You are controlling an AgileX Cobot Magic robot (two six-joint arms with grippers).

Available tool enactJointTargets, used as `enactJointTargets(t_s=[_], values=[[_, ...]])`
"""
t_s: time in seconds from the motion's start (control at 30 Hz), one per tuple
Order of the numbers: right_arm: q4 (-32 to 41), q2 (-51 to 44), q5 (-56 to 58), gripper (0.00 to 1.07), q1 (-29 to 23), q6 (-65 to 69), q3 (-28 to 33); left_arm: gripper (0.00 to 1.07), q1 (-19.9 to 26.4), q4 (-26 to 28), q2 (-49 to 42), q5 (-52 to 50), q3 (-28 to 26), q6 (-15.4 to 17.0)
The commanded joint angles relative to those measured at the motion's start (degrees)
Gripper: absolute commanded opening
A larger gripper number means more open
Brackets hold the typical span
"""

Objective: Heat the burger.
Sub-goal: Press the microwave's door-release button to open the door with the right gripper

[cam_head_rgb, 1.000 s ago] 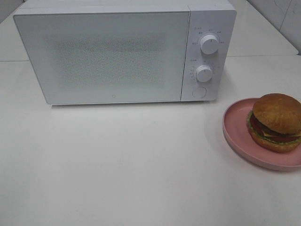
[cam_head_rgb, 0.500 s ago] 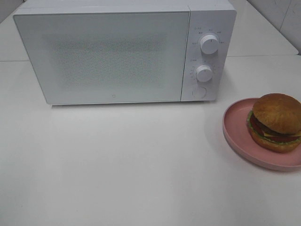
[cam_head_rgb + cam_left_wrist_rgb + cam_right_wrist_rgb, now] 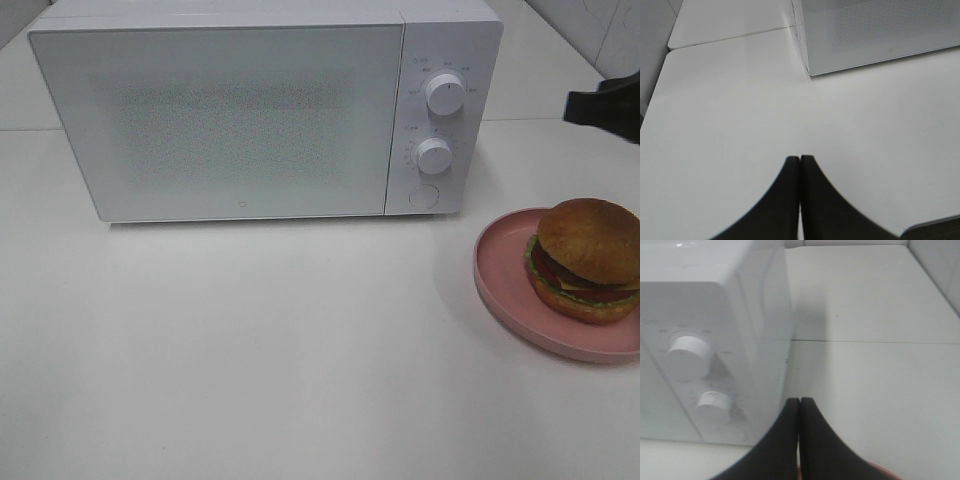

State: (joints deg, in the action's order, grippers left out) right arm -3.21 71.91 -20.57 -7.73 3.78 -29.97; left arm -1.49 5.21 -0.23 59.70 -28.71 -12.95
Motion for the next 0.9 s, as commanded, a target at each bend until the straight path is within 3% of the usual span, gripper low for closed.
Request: enactJointTargets(t_s=[0.03,0.13,0.4,0.63,0.9], values=[[-0.17,2.58,-2.58,0.0,-5.73,1.95,-0.46,0.0,0.29,0.0,-1.38,-0.29,0.17,0.23],[-0.11,6.02,-4.01,0.0,-12.03,6.02,-0.52,0.0,0.29,0.0,-1.38,-0.29,0.17,0.23],[-0.11,15.01,-6.13,0.0,-21.72,7.68,-4.18,0.0,0.29,0.0,-1.38,-0.29,0.17,0.23],[-0.11,21.66,-6.25,0.0,-23.84,14.5,-8.48,0.0,0.29,0.0,-1.38,-0.29,0.17,0.23],[-0.29,26.3,-9.8,0.0,-23.84,37.99,-9.11,0.0,0.29,0.0,-1.38,-0.29,0.17,0.23]])
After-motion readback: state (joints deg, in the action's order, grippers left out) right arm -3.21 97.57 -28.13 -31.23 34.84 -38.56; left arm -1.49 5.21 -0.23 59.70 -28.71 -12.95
